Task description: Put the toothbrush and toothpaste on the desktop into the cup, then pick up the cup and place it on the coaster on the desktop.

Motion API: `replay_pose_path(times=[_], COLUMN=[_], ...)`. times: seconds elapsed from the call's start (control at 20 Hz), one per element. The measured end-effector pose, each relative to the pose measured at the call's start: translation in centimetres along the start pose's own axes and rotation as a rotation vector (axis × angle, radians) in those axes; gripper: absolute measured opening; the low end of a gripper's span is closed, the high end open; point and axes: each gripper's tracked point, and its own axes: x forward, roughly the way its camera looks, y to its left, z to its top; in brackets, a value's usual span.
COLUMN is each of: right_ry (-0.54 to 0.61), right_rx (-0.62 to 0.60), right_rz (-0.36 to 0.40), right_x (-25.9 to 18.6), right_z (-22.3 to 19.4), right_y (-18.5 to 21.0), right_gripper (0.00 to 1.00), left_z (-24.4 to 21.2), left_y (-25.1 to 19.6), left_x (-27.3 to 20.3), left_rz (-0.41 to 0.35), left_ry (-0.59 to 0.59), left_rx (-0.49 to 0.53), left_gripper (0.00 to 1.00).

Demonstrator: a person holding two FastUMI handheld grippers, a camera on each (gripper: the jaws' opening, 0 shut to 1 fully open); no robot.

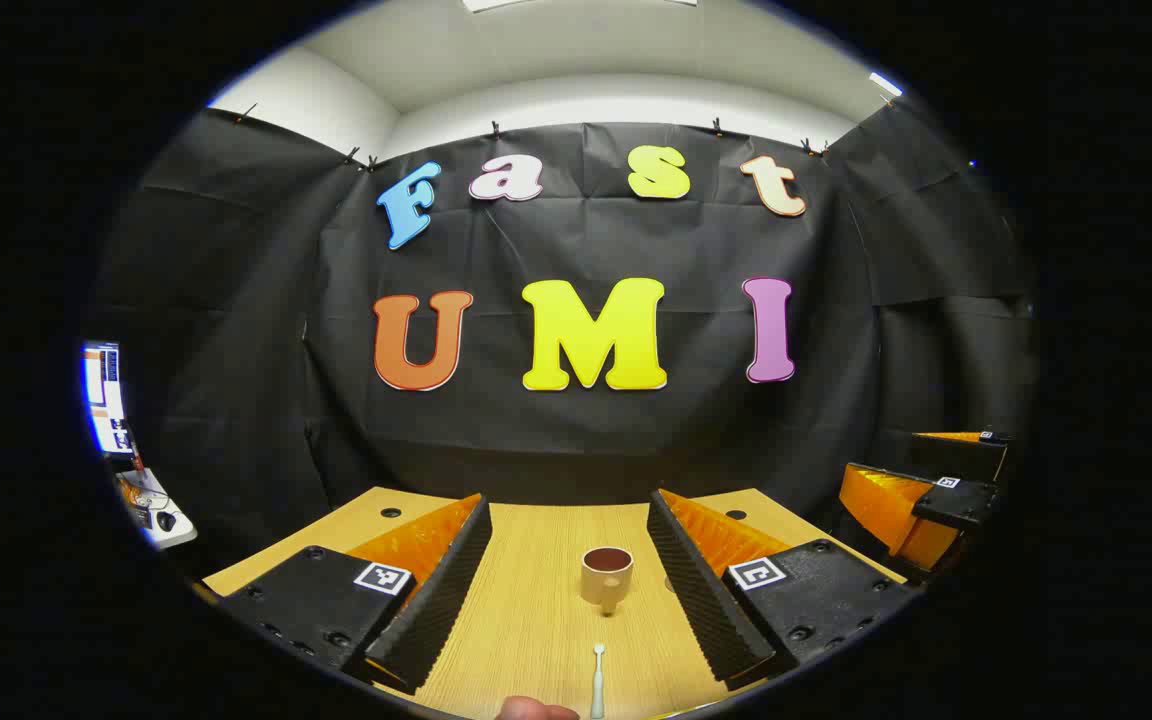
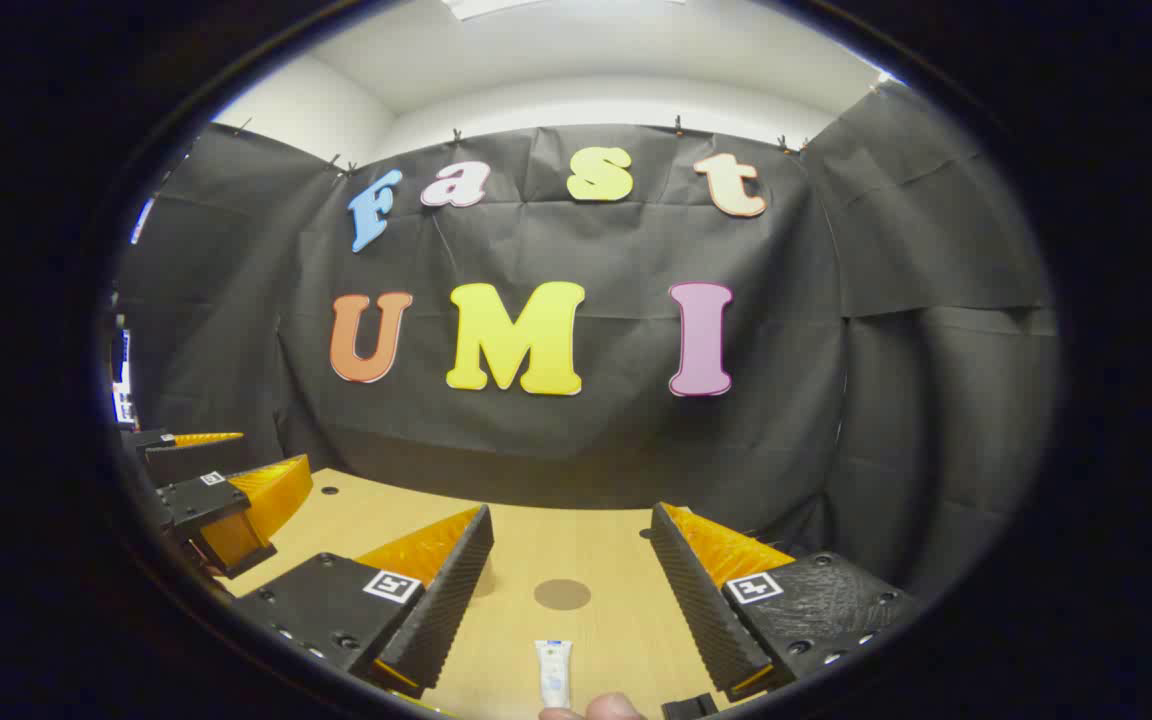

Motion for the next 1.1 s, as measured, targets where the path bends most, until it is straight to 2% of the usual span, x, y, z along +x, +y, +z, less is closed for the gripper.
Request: replay_pose_path(times=[0.05, 0.1, 0.2, 0.8, 1.05, 1.1], right_ry=[-0.001, -0.001, -0.006, -0.017, -0.011, -0.008], right_rx=[0.0, 0.001, 0.002, -0.005, -0.004, -0.005], right_rz=[-0.001, -0.001, -0.005, -0.01, -0.01, -0.011], right_x=[0.02, -0.03, -0.02, -0.12, -0.46, -0.52], right_z=[-0.17, -0.11, 0.09, 0.37, 0.18, 0.07], right_y=[-0.07, -0.04, -0.08, 0.23, 0.26, 0.2], right_gripper=[0.95, 0.98, 0.95, 0.97, 0.92, 0.95], left_z=[0.03, 0.07, 0.13, 0.34, -0.02, -0.25], left_y=[-0.03, -0.03, 0.0, -0.01, -0.09, -0.12], left_x=[0.04, 0.09, 0.2, 0.33, 0.36, 0.34], left_rz=[0.003, 0.005, 0.008, 0.015, 0.013, 0.011], left_ry=[0.0, 0.0, -0.005, -0.015, 0.0, 0.007], left_rx=[-0.001, -0.001, -0.002, 0.008, 0.004, 0.002], left_gripper=[0.99, 0.99, 0.99, 0.99, 0.99, 0.99])
